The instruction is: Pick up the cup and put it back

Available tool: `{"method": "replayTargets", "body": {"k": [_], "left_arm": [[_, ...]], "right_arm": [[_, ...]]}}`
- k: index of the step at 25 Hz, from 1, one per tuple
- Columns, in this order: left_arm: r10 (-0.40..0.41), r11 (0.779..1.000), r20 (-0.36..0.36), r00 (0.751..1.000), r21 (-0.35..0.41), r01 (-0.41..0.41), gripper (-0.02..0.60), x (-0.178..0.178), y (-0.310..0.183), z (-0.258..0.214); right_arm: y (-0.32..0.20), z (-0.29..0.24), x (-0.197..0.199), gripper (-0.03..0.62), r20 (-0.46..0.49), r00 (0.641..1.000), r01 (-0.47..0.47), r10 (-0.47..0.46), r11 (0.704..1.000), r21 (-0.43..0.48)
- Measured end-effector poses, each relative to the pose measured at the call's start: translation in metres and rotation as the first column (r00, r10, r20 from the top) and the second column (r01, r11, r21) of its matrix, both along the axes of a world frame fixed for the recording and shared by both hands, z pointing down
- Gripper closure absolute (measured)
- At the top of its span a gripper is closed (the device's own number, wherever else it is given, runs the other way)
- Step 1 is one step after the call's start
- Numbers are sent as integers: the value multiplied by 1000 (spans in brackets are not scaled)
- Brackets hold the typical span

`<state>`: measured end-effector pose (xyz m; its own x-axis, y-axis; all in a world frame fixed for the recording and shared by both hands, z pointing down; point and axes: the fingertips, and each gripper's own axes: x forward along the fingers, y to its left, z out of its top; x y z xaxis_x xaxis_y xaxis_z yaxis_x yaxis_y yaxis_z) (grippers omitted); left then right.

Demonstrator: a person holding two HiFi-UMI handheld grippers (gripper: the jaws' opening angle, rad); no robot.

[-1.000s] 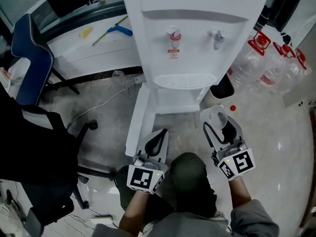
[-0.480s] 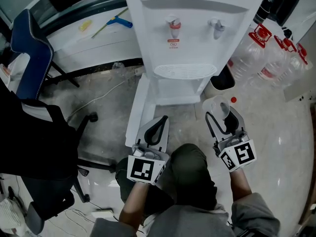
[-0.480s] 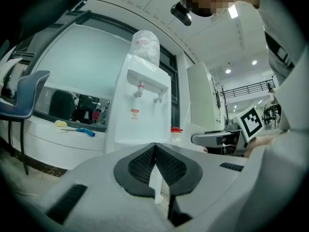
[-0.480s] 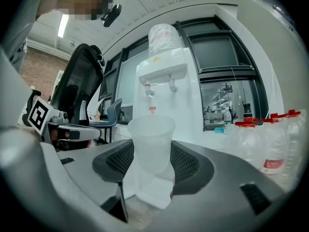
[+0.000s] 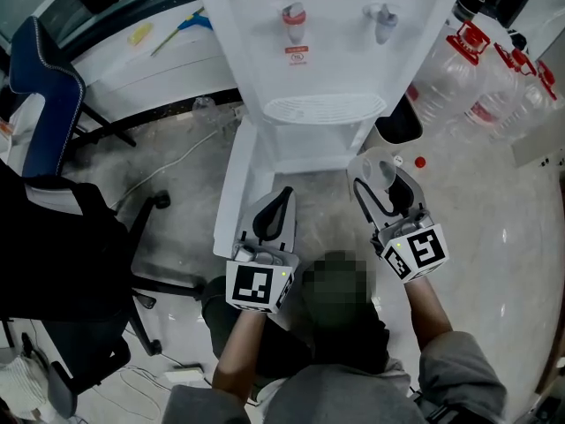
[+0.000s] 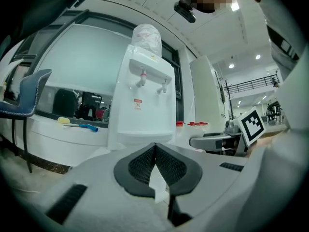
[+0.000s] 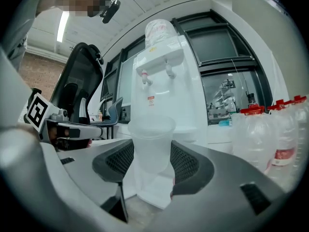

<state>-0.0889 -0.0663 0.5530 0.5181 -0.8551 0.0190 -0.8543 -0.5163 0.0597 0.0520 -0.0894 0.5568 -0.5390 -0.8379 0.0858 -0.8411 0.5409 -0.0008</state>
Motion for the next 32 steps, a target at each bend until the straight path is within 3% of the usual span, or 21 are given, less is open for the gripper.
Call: {"method": "replayTargets", "body": {"k": [12, 22, 32], "left_arm": [[-55, 995, 11, 998, -83, 56, 572, 13, -29, 69], [-81, 989, 27, 996, -123, 83, 572, 22, -45, 125], [-116, 975, 15, 993, -190, 117, 572, 16, -56, 170]], "right_arm": [[-39, 82, -13, 355, -9, 999, 53, -54, 996, -73], [-86, 166, -14, 355, -22, 999, -39, 36, 991, -131], [-149, 237, -27, 355, -76, 996, -66, 55, 985, -160]]}}
